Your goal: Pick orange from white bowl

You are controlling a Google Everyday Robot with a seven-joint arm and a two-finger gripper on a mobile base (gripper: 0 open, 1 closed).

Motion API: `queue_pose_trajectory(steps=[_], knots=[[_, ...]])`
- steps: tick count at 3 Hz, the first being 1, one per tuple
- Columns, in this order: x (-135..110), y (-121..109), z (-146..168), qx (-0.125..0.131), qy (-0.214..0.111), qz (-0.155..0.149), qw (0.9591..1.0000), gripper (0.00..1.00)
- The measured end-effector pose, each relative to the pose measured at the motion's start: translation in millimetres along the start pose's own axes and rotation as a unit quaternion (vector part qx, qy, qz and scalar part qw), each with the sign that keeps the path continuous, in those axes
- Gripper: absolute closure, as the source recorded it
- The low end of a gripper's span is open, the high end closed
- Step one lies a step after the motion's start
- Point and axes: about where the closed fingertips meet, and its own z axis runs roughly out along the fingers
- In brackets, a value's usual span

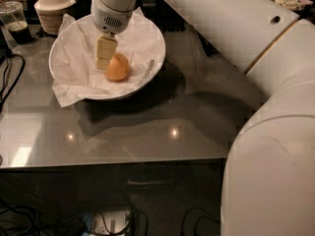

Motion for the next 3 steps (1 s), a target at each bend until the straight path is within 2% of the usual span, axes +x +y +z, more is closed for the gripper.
queue_pose_trajectory(steps=[1, 2, 3], knots=[[3.9, 0.3, 7.6, -0.008, 0.0, 0.006, 1.0, 0.2], [8.7, 1.1, 17.9, -0.017, 0.0, 0.013, 0.9998, 0.25], [16.9, 2.4, 28.0, -0.026, 0.001, 0.025, 0.9994, 0.25]])
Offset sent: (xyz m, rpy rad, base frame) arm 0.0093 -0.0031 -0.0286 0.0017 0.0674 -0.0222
